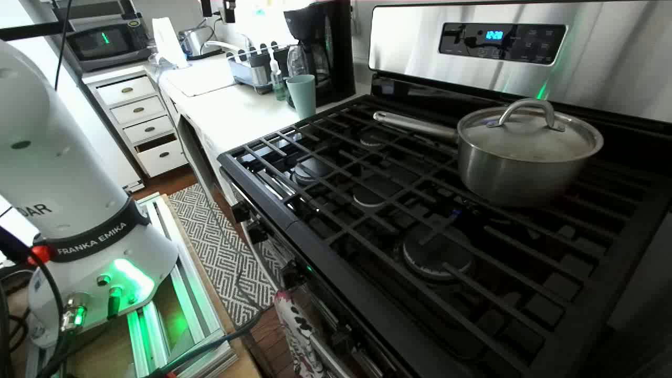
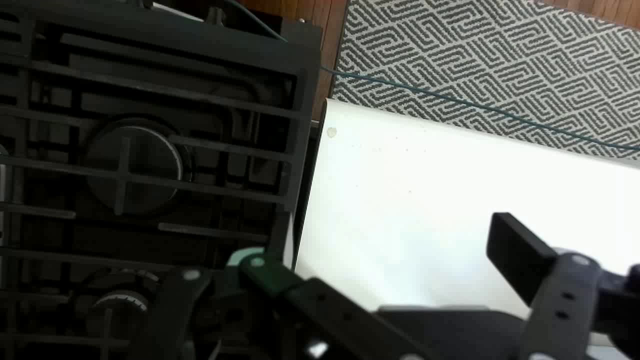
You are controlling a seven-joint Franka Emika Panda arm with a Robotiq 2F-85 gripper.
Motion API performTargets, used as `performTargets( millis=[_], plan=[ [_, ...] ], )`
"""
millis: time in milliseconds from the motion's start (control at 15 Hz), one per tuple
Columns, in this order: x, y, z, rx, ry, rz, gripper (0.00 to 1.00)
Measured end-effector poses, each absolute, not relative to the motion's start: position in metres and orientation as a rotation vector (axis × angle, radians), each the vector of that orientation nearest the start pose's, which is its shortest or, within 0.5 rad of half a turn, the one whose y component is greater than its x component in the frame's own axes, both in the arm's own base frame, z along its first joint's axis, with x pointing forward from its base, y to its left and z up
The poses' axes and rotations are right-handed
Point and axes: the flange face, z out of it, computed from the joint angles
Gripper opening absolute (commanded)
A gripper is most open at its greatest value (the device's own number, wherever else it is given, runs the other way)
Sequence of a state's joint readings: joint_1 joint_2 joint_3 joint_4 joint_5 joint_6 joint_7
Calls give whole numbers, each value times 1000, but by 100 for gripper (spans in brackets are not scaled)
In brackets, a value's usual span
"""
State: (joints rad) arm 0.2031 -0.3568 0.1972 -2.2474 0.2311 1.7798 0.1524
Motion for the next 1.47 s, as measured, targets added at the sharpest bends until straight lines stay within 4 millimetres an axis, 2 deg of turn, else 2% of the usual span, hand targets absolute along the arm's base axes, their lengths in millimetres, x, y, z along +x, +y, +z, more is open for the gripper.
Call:
performTargets(
  millis=[1067,1467],
  plan=[
    [391,194,497,-3004,-258,229,100],
    [375,196,490,-2982,-442,375,100]
  ],
)
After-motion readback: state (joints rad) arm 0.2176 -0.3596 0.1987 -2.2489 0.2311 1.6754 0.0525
